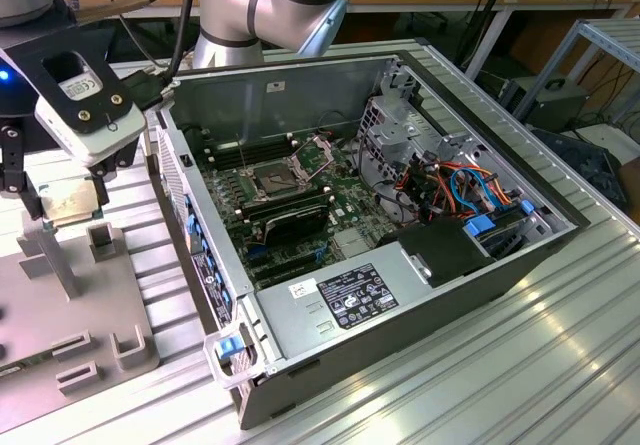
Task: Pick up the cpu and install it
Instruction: 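Pick up the cpu and move it towards the insertion slot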
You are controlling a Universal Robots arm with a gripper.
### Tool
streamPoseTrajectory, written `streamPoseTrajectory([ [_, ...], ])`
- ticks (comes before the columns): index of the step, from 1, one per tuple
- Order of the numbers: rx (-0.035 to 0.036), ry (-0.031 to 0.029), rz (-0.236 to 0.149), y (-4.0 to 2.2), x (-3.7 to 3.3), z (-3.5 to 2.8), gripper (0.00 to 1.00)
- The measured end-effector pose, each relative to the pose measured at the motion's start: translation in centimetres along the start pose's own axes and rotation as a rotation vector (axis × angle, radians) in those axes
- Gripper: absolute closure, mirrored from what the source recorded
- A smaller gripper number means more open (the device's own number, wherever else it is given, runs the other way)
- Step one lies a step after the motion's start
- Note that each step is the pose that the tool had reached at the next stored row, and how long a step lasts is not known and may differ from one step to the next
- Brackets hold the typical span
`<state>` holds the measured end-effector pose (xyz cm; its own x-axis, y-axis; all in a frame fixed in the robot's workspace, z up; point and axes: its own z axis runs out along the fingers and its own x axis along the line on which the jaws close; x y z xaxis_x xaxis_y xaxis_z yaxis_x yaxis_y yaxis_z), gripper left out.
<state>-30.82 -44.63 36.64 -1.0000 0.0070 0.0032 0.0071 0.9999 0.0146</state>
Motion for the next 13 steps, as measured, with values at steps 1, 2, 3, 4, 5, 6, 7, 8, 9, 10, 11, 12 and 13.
streamPoseTrajectory([
  [1,0.0000,0.0000,0.000,0.00,0.00,-0.12,0.45],
  [2,-0.0002,-0.0002,0.000,0.00,0.00,-0.12,0.45],
  [3,-0.0002,-0.0001,0.000,0.00,0.00,-0.13,0.45],
  [4,-0.0002,-0.0001,0.000,0.00,0.00,-0.13,0.45],
  [5,-0.0001,0.0000,0.000,0.00,0.00,-0.14,0.45],
  [6,0.0000,0.0000,0.000,0.00,0.00,-0.14,0.45],
  [7,0.0000,0.0001,0.000,0.00,-0.01,-0.15,0.45],
  [8,0.0001,0.0002,0.000,0.00,-0.08,-0.16,0.45],
  [9,0.0000,0.0001,0.000,0.00,-0.14,-0.15,0.45],
  [10,-0.0001,0.0000,0.000,0.00,-0.20,-0.14,0.45],
  [11,-0.0001,0.0000,0.000,0.00,-0.26,-0.14,0.45],
  [12,0.0000,0.0001,0.000,0.00,-0.33,-0.14,0.45],
  [13,-0.0001,0.0001,0.000,0.00,-0.41,-0.14,0.45],
])
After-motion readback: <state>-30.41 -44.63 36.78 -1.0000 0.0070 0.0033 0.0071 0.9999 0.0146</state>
